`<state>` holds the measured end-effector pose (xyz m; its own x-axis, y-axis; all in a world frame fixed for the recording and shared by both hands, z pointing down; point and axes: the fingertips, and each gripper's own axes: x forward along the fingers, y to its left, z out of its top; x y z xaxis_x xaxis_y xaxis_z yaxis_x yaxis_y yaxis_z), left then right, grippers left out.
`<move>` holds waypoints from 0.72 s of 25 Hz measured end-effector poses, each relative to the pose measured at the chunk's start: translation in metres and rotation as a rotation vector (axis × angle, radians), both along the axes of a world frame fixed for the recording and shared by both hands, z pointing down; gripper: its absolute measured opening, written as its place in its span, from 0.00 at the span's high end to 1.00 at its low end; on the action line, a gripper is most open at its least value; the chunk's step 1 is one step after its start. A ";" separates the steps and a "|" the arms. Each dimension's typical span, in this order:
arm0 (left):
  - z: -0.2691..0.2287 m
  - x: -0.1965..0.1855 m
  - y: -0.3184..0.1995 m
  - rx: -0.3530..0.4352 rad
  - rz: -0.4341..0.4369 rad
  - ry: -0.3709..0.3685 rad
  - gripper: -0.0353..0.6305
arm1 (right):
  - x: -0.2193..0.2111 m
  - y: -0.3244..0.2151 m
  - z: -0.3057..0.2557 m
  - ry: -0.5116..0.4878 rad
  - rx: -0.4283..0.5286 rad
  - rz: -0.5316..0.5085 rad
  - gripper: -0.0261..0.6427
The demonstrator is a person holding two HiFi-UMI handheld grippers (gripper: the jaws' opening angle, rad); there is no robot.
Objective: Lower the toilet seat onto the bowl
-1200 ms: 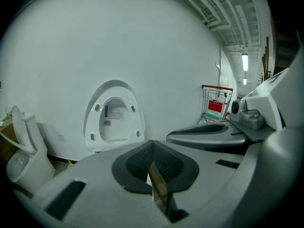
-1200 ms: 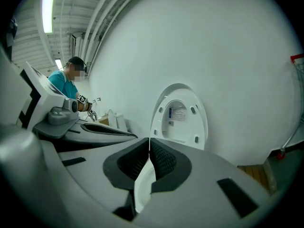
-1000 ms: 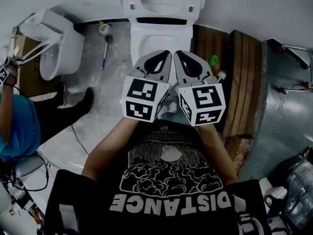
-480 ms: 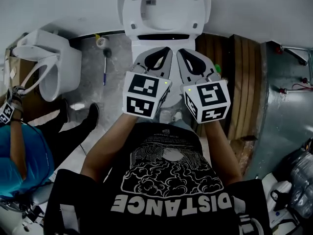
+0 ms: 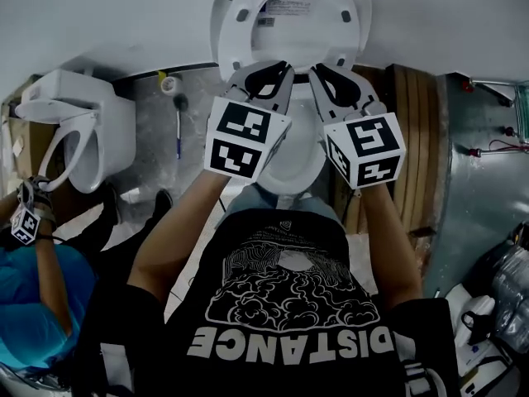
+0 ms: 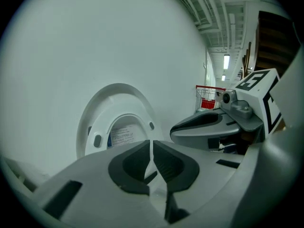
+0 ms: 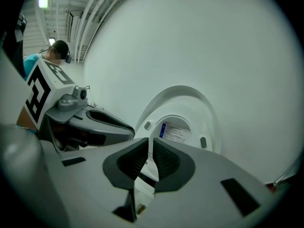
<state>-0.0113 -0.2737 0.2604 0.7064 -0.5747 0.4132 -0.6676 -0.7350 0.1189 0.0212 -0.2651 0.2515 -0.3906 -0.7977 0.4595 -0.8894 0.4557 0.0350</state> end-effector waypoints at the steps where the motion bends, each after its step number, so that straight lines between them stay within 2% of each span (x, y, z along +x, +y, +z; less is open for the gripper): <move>1: -0.001 -0.002 -0.007 0.007 0.009 -0.005 0.93 | 0.000 -0.007 -0.002 0.014 0.004 -0.001 0.93; 7: -0.011 -0.007 -0.052 0.062 0.025 -0.032 0.91 | 0.010 -0.043 -0.009 0.086 0.019 -0.009 0.93; 11: -0.015 0.000 -0.076 0.077 0.039 -0.049 0.84 | 0.023 -0.064 -0.009 0.116 0.023 -0.017 0.92; 18: -0.019 0.006 -0.130 0.124 -0.008 -0.121 0.81 | 0.046 -0.108 -0.006 0.157 0.017 -0.070 0.85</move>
